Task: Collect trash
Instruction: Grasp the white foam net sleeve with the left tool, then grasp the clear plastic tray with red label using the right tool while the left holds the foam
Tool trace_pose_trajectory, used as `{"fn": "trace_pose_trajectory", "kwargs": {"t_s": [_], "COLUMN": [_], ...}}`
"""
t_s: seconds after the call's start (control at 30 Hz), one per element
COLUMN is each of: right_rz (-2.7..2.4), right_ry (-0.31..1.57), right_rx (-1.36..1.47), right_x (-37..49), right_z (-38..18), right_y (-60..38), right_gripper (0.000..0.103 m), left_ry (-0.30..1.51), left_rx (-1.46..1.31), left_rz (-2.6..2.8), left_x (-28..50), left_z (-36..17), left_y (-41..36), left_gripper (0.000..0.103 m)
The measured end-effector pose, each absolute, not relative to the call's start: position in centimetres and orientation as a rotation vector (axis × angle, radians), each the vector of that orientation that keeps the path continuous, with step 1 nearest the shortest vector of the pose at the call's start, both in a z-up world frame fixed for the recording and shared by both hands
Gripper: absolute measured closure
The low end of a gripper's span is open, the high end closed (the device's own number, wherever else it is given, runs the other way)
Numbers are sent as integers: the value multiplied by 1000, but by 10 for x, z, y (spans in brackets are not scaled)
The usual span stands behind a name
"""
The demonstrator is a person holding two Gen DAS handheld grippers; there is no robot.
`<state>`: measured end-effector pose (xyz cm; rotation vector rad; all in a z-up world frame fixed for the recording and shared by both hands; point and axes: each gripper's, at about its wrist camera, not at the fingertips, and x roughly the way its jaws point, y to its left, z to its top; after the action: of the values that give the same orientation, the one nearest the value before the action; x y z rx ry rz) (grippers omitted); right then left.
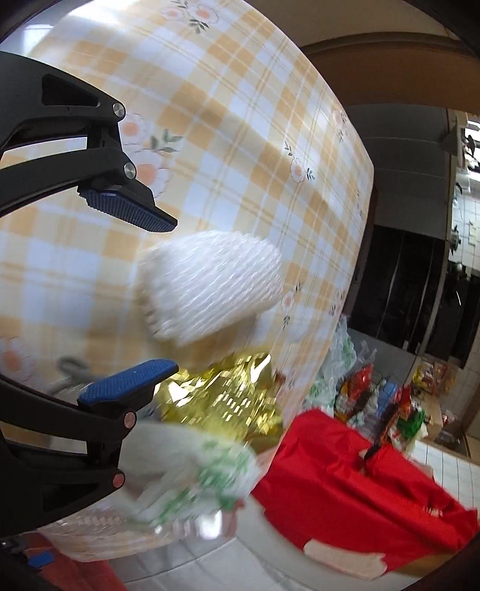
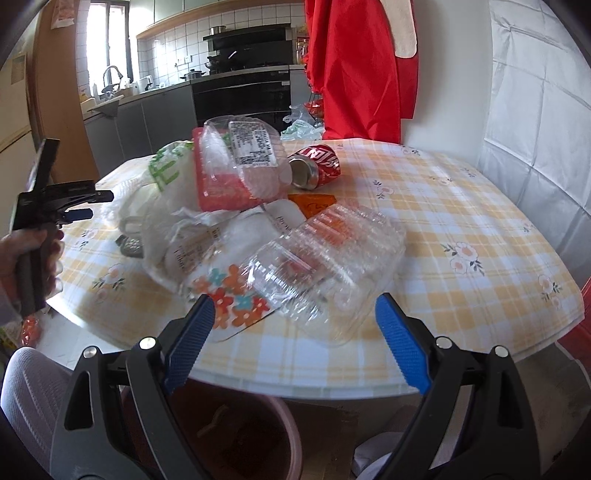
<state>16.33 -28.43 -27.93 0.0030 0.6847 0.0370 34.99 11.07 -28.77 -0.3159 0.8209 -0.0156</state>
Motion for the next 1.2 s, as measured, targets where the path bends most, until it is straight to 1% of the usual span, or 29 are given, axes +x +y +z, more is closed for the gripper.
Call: {"fn": "trace_pose_trajectory", "kwargs": {"t_s": [0.23,0.3,0.33,0.37,0.43,0.47,0.6,0.83,1.0,1.13,1.17,1.2], "right_rz": [44,57,66,74,94,111,148,171,148,99,93,84], "right_ry": [669,664,657,652,640,633,613,656,695,747,757,763], "right_rx": [-33,-46,-54,-60,-77,-90,-156,-251,-301,-334,-334,-334], "right_x": [190,198,204,209,220,228,257,312,337,354,354,355], "right_z": [-267,-262,-258,-255,-247,-243,-237,-248,-256,-266,-268,-270], "right_y": [-283,-278,-276,-273,-265,-259,-236,-188,-167,-161,-161,-162], "right_gripper": [16,15,16,16,16,16,16,16,16,16,18,24], "left_ry": [866,874,871,866,831,814,743,636,574,570,570,569], "left_rx": [-349,-351,-343,-328,-302,-276,-239,-294,-347,-391,-393,-395], "left_rz": [-10,-20,-22,-24,-40,-51,-94,-142,-143,-163,-165,-167], "left_x": [391,394,392,389,379,372,343,272,226,205,201,196], "left_z": [-306,-309,-310,-309,-305,-301,-284,-253,-249,-256,-258,-260], "left_y": [114,112,112,111,111,110,110,116,116,108,105,105], "left_gripper": [32,35,52,61,69,71,73,73,73,73,73,73]}}
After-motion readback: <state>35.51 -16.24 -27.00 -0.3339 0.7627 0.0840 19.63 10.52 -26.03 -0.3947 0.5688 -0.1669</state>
